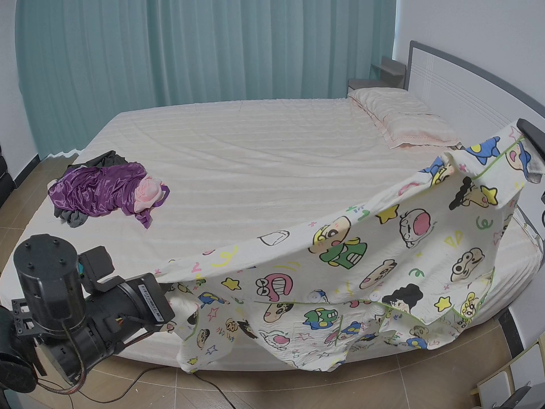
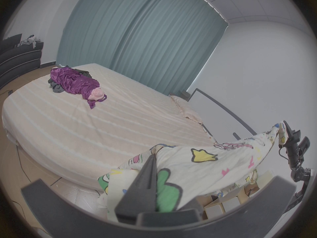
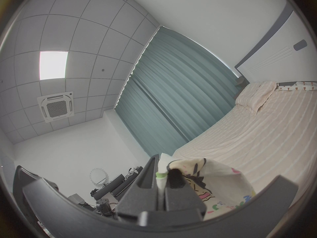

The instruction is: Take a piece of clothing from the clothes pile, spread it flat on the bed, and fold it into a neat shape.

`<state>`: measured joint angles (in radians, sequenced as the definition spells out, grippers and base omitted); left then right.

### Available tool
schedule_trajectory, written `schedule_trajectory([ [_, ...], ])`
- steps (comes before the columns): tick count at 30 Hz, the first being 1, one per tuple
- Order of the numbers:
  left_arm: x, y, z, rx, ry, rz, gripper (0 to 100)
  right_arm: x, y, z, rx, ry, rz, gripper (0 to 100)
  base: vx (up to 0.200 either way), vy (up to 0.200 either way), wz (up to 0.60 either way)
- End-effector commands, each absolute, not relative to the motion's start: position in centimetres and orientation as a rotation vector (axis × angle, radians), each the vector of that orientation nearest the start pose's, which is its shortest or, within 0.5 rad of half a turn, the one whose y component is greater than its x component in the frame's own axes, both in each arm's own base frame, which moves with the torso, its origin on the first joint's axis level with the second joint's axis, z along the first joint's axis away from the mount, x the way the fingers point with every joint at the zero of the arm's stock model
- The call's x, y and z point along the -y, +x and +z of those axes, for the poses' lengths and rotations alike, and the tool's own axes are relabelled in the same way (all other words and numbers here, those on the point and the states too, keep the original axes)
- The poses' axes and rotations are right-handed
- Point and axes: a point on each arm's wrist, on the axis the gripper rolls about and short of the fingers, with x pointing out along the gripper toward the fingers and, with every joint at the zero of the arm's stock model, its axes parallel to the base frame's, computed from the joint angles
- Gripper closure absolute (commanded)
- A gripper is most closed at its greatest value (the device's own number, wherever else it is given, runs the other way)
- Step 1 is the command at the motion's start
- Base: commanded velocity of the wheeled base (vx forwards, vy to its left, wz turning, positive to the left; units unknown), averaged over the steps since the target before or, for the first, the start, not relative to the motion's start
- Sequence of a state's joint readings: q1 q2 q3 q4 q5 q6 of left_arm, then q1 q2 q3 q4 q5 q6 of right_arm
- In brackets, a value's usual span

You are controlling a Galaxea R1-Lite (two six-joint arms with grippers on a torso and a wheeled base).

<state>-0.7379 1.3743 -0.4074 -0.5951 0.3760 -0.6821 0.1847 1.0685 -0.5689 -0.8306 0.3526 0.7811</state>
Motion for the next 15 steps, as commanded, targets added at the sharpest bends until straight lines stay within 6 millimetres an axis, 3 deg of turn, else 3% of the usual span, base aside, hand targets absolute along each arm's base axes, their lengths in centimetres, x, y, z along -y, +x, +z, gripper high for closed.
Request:
schedule_trajectory([
  [1,14.0,17.6,14.5,-0.47,-0.466,-0.182,100,-3.5,18.2,26.1,0.047,0.735,0.566,100,0.2,0.0,0.0],
  [15,15.5,24.1,12.3,-0.533,-0.465,-0.107,100,-3.2,24.2,24.4,0.029,0.738,0.504,100,0.2,0.0,0.0],
])
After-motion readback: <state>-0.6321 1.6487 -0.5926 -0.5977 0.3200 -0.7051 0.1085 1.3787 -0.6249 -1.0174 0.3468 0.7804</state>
